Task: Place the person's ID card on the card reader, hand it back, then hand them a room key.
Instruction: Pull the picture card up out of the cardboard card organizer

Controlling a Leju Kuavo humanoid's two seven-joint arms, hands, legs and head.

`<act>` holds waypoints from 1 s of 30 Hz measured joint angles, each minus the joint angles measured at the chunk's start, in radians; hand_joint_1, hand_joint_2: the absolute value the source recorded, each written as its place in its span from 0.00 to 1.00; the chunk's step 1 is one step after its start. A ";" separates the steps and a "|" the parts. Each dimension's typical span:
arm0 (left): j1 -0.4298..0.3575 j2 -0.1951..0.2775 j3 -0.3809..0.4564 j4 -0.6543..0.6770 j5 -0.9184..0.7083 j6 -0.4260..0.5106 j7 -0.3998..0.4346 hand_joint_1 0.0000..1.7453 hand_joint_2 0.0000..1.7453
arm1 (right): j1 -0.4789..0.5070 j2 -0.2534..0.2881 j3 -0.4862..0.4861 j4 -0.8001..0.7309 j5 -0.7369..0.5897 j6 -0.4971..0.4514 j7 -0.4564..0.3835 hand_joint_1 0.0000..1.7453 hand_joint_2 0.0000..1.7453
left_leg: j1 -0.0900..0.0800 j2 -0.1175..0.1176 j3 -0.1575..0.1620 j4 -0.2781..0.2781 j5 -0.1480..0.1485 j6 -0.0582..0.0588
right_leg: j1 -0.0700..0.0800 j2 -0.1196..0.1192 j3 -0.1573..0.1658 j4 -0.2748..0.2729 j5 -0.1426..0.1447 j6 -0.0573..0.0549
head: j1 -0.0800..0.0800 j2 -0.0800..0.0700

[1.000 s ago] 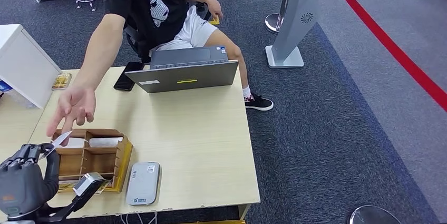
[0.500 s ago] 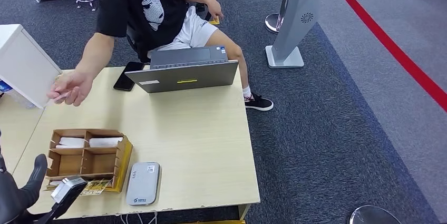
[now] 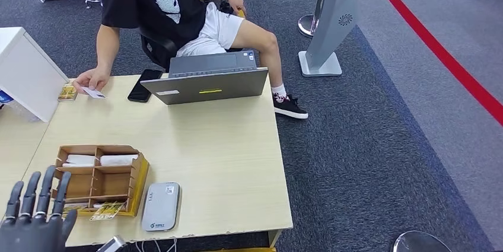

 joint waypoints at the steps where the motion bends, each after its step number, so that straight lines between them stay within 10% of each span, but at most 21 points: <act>1: 0.019 0.009 -0.026 0.000 -0.030 0.005 0.032 0.00 1.00 | 0.000 0.000 0.000 0.000 -0.005 -0.002 0.000 0.00 1.00 | 0.000 0.000 0.000 0.000 0.000 0.000 | 0.000 0.000 0.000 0.000 0.000 0.000 | 0.000 0.000; 15: 0.106 0.155 -0.314 0.003 -0.144 0.009 0.355 0.00 1.00 | 0.001 0.000 -0.001 0.000 -0.038 -0.008 -0.008 0.00 1.00 | 0.000 0.000 0.000 0.000 0.000 0.000 | 0.000 -0.001 0.000 0.000 0.000 0.000 | 0.000 0.000; 30: 0.059 0.189 -0.279 0.204 -0.144 0.057 0.366 0.00 1.00 | 0.000 -0.002 0.004 0.000 -0.032 0.008 0.004 0.00 1.00 | 0.000 -0.001 0.000 0.000 0.000 0.000 | 0.000 -0.001 0.001 0.000 0.000 0.000 | 0.000 0.000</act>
